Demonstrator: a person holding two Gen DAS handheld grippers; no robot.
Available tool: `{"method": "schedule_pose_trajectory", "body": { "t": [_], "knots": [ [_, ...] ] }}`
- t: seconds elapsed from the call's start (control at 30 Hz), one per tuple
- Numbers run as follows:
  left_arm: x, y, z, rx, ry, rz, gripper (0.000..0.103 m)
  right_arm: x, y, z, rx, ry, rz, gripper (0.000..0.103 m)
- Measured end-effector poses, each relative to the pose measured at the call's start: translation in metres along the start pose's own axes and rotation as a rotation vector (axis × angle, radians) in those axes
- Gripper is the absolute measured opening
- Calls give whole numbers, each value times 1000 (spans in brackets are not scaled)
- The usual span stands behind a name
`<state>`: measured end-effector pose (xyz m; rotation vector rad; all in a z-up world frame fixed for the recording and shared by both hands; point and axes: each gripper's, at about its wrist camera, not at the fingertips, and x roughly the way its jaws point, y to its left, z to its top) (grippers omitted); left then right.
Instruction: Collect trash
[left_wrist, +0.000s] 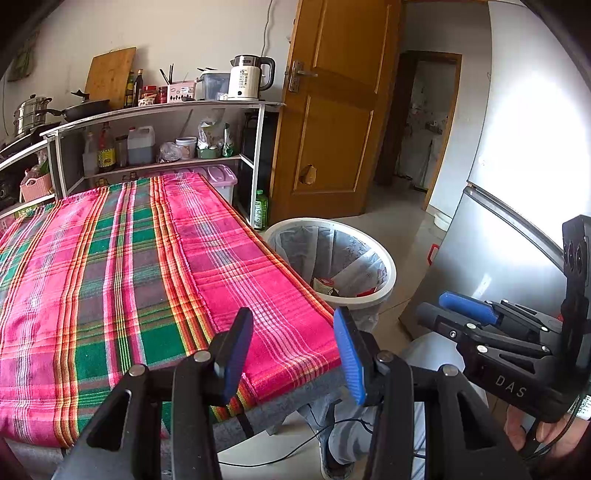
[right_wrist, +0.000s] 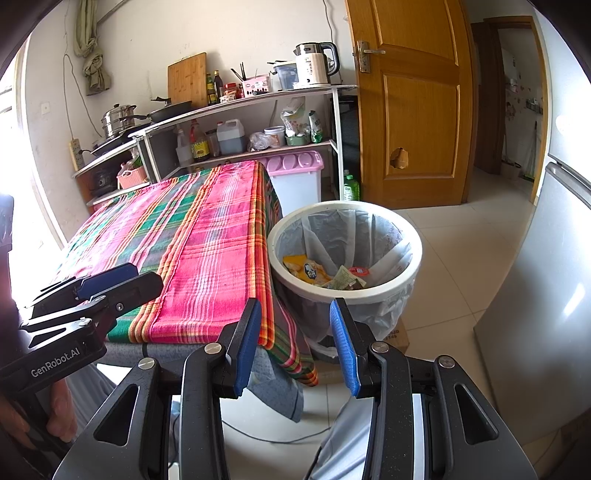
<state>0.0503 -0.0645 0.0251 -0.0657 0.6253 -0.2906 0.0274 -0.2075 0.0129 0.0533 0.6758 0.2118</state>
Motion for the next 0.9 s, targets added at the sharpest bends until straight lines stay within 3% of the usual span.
{"method": "schedule_pose_trajectory", "body": {
  "t": [0.9],
  "knots": [
    [6, -7, -4, 21, 2, -13, 47, 3, 0, -2, 2, 5, -4, 40]
  ]
}}
